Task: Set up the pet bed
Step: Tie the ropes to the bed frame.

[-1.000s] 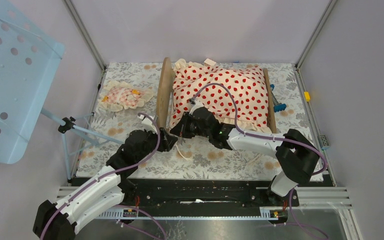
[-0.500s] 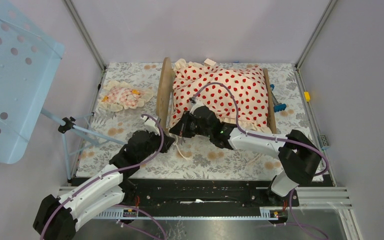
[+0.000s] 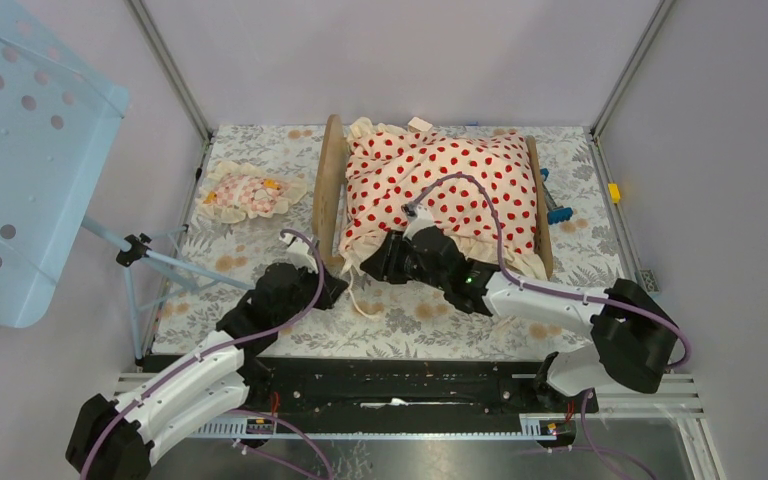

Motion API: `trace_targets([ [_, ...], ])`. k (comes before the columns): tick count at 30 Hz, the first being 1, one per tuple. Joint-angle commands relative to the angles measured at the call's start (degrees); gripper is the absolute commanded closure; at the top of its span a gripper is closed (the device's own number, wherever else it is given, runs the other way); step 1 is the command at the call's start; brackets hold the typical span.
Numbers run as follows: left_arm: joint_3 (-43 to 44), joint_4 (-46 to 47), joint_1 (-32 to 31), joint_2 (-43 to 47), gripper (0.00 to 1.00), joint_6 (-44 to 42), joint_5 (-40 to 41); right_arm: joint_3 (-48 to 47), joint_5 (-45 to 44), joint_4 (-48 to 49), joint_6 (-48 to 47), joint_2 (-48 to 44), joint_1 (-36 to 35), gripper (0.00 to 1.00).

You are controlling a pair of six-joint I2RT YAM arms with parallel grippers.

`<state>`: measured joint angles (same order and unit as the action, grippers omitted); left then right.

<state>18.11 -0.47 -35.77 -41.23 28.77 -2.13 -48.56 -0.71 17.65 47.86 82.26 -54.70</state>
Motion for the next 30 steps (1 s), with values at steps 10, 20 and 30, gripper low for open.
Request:
trace_targets([
  [10, 1.2, -6.4, -0.3, 3.8, 1.00, 7.5, 1.8, 5.7, -6.3, 11.8, -1.4, 3.5, -3.7, 0.64],
  [20, 1.8, -9.8, -0.3, 4.5, 1.00, 9.0, 4.7, 5.6, -14.6, 20.0, 1.5, 9.9, -6.9, 0.60],
  [30, 2.1, -11.0, -0.3, 5.5, 1.00, 9.7, 5.3, 3.2, -19.2, 24.6, 3.1, 16.1, -8.1, 0.57],
])
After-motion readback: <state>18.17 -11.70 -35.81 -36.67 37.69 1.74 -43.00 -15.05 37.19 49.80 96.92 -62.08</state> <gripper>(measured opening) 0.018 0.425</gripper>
